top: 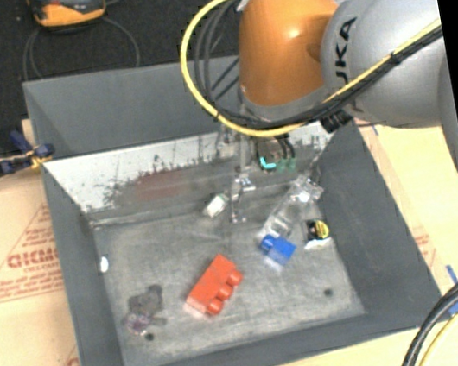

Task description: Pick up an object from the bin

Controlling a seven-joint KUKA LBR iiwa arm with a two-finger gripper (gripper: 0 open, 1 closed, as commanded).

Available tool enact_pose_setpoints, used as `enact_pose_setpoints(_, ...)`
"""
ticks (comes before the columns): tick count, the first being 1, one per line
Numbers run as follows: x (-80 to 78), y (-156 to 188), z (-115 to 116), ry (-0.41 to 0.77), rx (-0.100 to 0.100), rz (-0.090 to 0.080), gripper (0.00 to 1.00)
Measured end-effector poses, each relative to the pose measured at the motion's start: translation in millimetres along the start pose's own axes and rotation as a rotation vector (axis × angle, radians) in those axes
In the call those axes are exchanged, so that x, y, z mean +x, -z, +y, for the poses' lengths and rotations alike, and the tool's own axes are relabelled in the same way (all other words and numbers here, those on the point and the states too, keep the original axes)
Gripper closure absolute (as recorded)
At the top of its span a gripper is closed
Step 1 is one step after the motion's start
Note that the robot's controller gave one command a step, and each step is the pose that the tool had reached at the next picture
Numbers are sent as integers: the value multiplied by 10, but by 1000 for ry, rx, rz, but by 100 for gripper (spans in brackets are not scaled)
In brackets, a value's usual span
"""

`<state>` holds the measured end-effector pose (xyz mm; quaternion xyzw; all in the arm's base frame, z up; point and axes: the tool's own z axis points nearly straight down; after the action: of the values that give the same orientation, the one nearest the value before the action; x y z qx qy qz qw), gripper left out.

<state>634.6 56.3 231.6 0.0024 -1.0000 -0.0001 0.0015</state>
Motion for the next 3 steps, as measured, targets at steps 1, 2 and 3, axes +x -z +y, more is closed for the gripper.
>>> enact_pose_setpoints(1, -211, -1471, -241, 270, 0, -13, 0)
enact_pose_setpoints(2, -209, -1295, -325, 414, 3, -12, 0)
enact_pose_setpoints(3, -226, -1280, -430, 534, 4, -13, 0)
